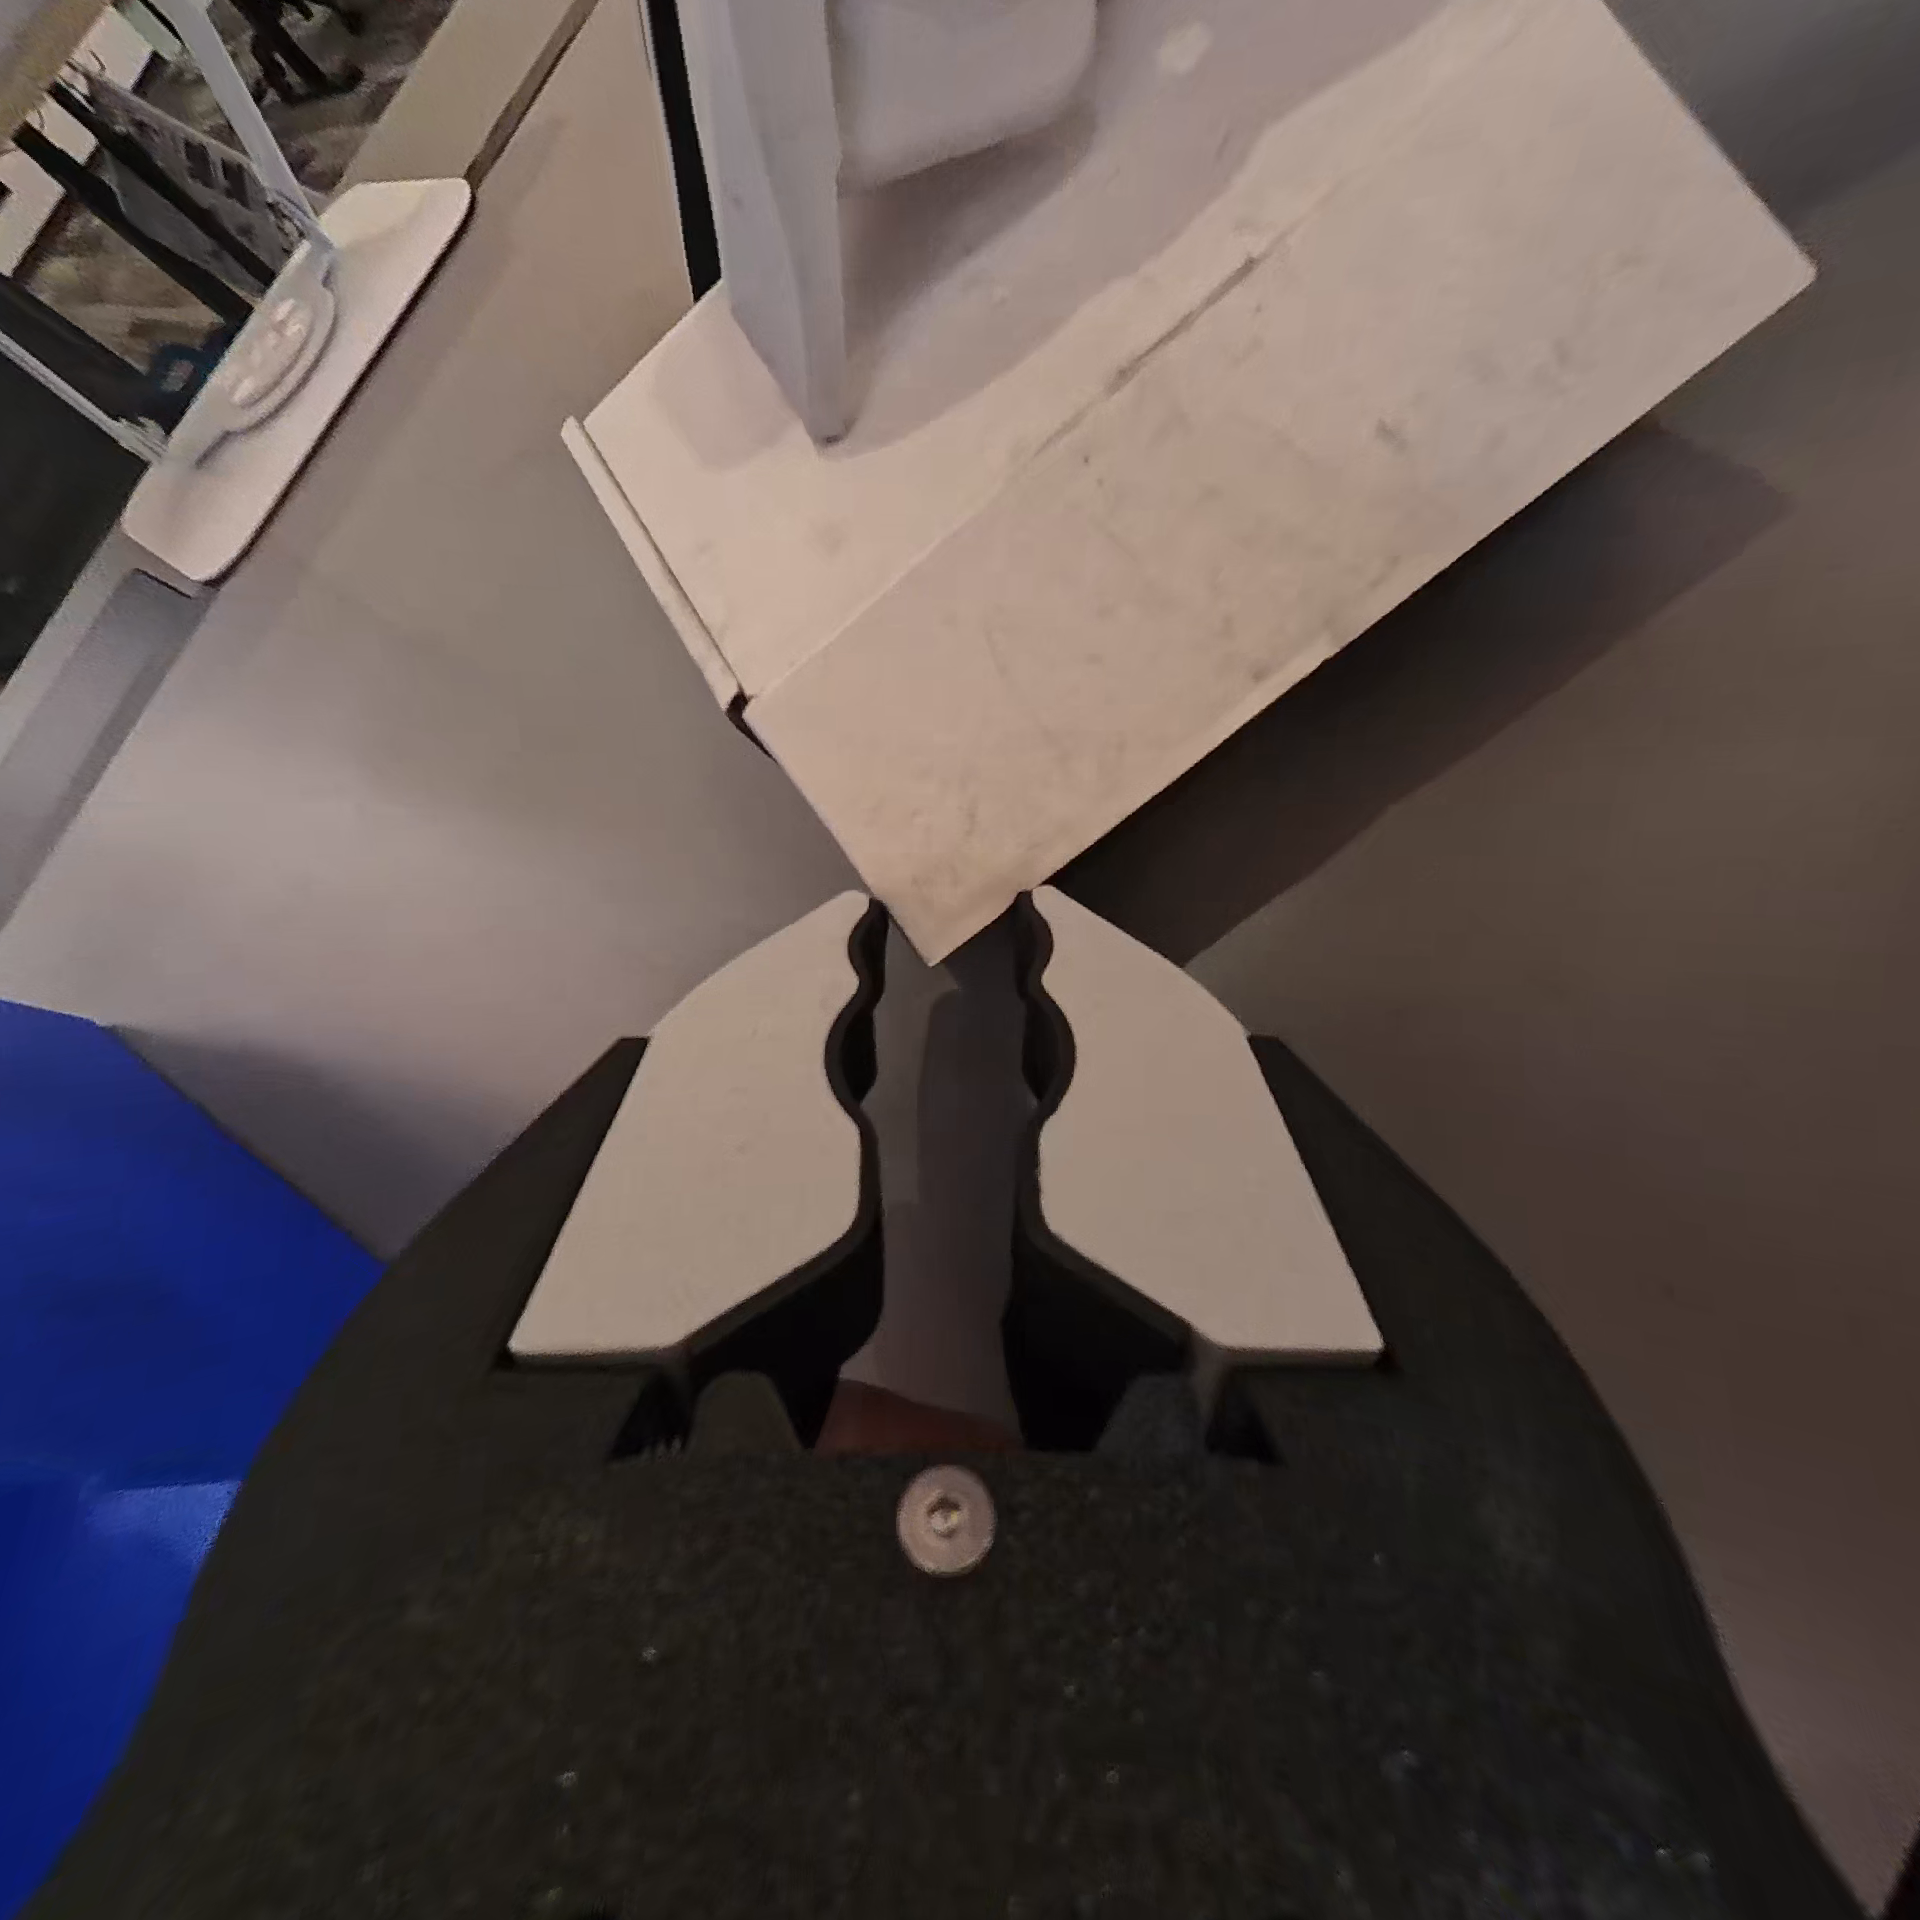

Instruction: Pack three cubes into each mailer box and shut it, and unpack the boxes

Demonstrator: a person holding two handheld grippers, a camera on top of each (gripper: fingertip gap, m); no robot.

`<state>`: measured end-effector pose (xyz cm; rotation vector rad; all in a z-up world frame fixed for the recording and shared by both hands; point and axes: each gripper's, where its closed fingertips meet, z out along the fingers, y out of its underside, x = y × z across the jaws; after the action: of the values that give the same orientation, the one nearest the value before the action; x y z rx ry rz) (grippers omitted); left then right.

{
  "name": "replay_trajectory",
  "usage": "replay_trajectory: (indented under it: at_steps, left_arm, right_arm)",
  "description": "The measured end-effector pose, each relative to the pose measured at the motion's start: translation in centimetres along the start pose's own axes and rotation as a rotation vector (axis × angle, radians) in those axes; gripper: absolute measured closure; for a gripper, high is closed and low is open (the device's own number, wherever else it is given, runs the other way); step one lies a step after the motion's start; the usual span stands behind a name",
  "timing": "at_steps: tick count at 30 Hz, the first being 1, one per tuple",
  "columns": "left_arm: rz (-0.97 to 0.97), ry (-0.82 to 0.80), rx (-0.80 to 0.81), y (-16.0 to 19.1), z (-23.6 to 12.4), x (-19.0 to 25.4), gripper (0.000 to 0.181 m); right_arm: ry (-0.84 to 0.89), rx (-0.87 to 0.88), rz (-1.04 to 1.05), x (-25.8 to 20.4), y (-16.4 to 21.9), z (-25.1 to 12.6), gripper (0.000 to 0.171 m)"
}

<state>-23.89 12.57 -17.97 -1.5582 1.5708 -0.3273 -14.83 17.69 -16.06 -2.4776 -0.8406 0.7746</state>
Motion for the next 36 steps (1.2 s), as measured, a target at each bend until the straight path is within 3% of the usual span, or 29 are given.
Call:
replay_trajectory:
  at_steps: [6,13,20,25,27,30,36]
  left_arm:
    - [-0.170,0.147,0.031,-0.3,-0.4,0.4,0.159]
    - [-0.106,0.142,-0.038,0.3,0.6,0.5,0.158]
    - [-0.196,0.161,-0.046,0.8,-0.2,0.0,0.157]
    - [-0.396,0.220,0.004,-2.4,-2.4,0.9,0.160]
    - [-0.498,0.215,-0.044,-3.4,-2.1,2.1,0.163]
    - [-0.510,0.072,-0.202,-1.9,-0.6,1.6,0.158]
    - [-0.491,0.015,-0.247,-1.8,1.9,0.7,0.164]
  right_arm:
    - [-0.004,0.007,0.016,0.1,0.1,0.0,0.099]
    - [-0.008,0.004,0.006,0.0,0.0,0.0,0.099]
    - [-0.008,0.002,0.008,0.1,0.0,0.0,0.099]
    - [0.000,0.002,0.017,0.0,-0.1,0.2,0.099]
    - [0.007,0.002,0.020,-0.1,-0.1,0.2,0.099]
    - [0.009,0.005,0.023,-0.1,-0.1,0.2,0.099]
    - [0.024,0.005,0.021,-0.1,-0.1,0.2,0.099]
